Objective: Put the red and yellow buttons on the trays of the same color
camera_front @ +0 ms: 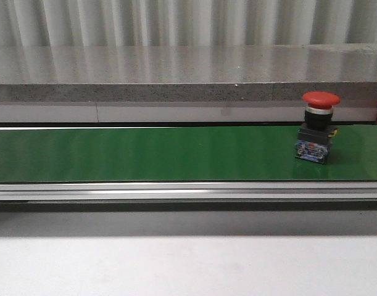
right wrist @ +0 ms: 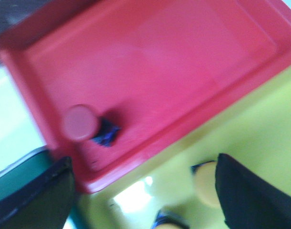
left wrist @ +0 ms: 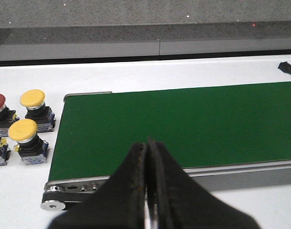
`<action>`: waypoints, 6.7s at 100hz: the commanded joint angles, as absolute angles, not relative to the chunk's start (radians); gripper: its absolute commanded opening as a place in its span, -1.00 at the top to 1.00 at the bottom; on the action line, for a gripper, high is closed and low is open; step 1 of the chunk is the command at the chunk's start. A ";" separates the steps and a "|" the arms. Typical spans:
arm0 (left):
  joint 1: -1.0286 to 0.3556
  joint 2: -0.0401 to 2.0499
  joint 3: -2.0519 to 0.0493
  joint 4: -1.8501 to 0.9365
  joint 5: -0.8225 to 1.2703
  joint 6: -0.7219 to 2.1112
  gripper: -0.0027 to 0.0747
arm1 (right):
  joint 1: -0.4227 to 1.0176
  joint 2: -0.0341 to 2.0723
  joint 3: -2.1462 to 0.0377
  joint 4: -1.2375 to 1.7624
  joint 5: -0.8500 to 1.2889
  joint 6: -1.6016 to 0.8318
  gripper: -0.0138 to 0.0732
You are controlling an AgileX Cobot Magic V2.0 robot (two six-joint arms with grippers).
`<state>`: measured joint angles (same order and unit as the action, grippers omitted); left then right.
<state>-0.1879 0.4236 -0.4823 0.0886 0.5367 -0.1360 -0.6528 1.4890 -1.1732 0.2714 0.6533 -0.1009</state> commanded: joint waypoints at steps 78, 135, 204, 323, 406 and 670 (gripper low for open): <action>-0.195 0.429 -0.512 0.091 0.459 -0.140 0.98 | -0.157 1.312 -1.197 0.287 1.097 -0.435 -0.70; -0.195 0.429 -0.512 0.091 0.459 -0.140 0.98 | -0.098 1.515 -1.197 0.287 0.905 -0.467 -0.68; -0.195 0.429 -0.512 0.091 0.459 -0.140 0.98 | -0.252 1.565 -1.383 0.287 0.750 -0.369 0.35; -0.195 0.429 -0.512 0.091 0.459 -0.140 0.98 | -0.396 2.002 -1.600 0.273 0.492 -0.368 0.35; -0.195 0.429 -0.512 0.091 0.459 -0.140 0.98 | -0.396 1.917 -1.600 0.270 0.494 -0.369 -0.57; -0.195 0.429 -0.512 0.091 0.420 -0.140 -0.75 | -0.194 0.794 -0.731 0.312 0.695 -0.325 0.84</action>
<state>-0.1879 0.4236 -0.4823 0.0886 0.5198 -0.1360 -0.1927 0.8018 -0.7076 0.2911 0.7409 -0.3258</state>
